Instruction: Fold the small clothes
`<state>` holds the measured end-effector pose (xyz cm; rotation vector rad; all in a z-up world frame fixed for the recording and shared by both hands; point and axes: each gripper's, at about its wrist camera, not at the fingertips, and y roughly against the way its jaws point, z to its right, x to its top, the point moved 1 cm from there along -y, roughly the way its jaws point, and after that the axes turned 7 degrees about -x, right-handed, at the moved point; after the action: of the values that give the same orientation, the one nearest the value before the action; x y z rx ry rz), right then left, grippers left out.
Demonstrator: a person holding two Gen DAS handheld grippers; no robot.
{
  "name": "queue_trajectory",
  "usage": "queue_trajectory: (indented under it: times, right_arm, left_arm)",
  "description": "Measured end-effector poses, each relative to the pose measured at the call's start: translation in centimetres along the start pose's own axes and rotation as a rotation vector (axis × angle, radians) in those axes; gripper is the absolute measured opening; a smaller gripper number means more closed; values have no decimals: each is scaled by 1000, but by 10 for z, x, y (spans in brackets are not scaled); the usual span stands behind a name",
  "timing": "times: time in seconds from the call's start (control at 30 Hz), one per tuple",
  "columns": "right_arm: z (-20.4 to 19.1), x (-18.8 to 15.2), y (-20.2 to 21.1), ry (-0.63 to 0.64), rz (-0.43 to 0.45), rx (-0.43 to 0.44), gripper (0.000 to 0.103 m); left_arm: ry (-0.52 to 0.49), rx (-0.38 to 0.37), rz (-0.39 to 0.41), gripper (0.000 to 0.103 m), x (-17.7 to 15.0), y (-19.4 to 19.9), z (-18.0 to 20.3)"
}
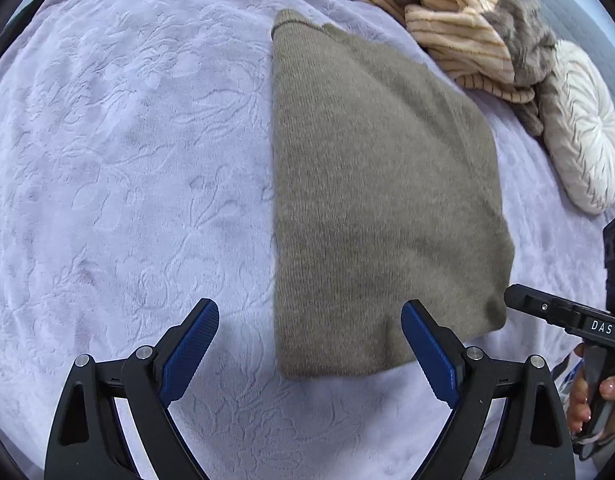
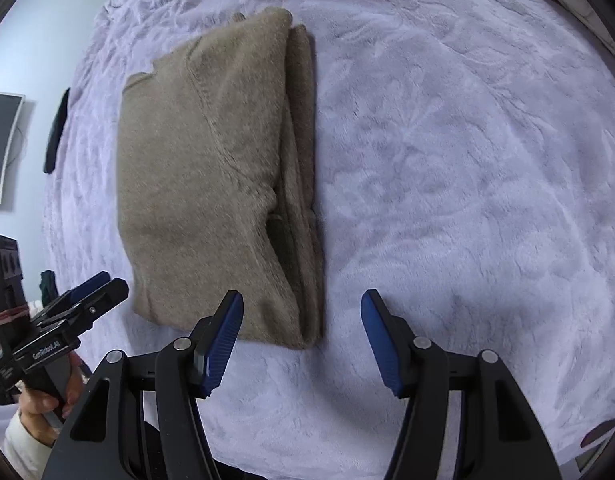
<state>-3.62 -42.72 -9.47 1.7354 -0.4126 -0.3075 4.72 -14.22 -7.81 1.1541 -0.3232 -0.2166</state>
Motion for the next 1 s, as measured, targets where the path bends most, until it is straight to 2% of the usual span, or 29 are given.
queue_trajectory:
  times: [0.03, 0.13, 0.23, 0.27, 0.53, 0.67, 0.83, 1.0]
  right_arm:
    - [1, 3, 2, 0, 9, 23, 65]
    - [2, 20, 7, -8, 38, 116, 76]
    - [2, 39, 9, 0, 59, 174, 76]
    - [3, 45, 8, 4, 60, 186, 76]
    - [6, 98, -31, -18, -3, 291, 76]
    - [12, 112, -48, -28, -22, 310, 76]
    - [7, 123, -58, -2, -46, 379, 76]
    - [-6, 135, -63, 52, -51, 418, 78]
  left_arm:
    - [3, -19, 6, 93, 4, 2, -3]
    - [14, -91, -1, 93, 13, 1, -9]
    - [39, -202, -39, 93, 18, -10, -12]
    - [39, -218, -43, 93, 19, -12, -11]
    - [19, -305, -66, 93, 32, -35, -11]
    - [2, -321, -82, 93, 35, -42, -14]
    - [16, -356, -84, 93, 40, -50, -17]
    - [20, -343, -71, 93, 42, -58, -13]
